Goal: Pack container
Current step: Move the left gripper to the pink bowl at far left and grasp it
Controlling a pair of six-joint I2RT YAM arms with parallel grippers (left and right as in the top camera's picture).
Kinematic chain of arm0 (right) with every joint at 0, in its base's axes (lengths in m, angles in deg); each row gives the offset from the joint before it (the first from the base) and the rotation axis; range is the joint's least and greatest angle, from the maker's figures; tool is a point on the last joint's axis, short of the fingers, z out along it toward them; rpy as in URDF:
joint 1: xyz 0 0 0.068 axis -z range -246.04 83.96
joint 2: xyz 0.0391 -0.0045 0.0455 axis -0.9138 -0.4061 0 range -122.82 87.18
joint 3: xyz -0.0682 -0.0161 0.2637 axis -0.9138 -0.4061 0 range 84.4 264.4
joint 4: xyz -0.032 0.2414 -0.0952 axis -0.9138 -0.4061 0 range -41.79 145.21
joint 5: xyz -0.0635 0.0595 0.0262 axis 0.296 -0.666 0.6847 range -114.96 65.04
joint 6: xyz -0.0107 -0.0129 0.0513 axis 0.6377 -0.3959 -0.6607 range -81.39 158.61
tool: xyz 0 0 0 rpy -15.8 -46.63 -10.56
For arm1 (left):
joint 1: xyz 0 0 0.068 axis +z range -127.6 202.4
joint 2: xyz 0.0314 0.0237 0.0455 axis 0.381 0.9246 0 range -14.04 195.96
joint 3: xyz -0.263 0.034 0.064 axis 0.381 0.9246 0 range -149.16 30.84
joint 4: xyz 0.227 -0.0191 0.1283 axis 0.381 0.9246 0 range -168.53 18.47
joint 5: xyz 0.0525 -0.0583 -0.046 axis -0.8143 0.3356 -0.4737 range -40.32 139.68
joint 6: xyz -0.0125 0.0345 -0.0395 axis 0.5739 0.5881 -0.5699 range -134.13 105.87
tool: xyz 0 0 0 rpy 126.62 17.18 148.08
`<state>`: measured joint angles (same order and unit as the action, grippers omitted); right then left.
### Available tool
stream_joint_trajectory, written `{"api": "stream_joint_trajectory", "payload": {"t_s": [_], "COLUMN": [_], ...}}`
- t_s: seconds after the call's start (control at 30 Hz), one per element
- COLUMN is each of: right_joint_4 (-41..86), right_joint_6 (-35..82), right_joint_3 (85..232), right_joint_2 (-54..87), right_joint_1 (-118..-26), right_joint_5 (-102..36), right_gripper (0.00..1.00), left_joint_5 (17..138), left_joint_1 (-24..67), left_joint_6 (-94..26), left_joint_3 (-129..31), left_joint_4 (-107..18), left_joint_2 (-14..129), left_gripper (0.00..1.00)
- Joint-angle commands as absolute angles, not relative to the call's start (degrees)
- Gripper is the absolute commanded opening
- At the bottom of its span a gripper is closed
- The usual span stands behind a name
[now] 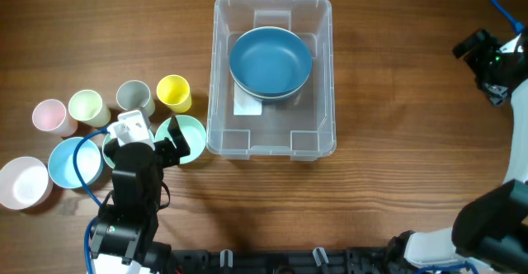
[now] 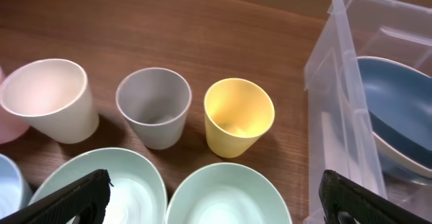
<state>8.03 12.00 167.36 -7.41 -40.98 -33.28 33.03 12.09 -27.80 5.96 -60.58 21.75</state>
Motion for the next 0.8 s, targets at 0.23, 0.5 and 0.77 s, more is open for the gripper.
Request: {"api": "stream_joint_trajectory", "payload": {"t_s": [0.23,0.5,0.77], "right_joint_4": [8.01,8.01,8.03], "right_joint_6": [11.52,11.54,11.52], "right_joint_3": [167.32,167.32,167.32], "right_joint_2": [-9.59,-9.59,-9.59], "right_joint_1": [-41.09,-41.09,-41.09], "right_joint_5": [-33.59,-33.59,-33.61], "right_gripper": [1.0,1.0,1.0], "left_joint_5": [50.65,44.07,27.85], "left_joint_1": [12.55,12.68,30.36], "left_joint_6": [-28.28,-36.44,-54.62], "left_joint_3": [5.22,4.78,-8.82], "left_joint_4": [-60.73,-60.03,-44.19], "left_joint_2": [21.75,21.75,22.78], "left_gripper": [1.0,1.0,1.0]}}
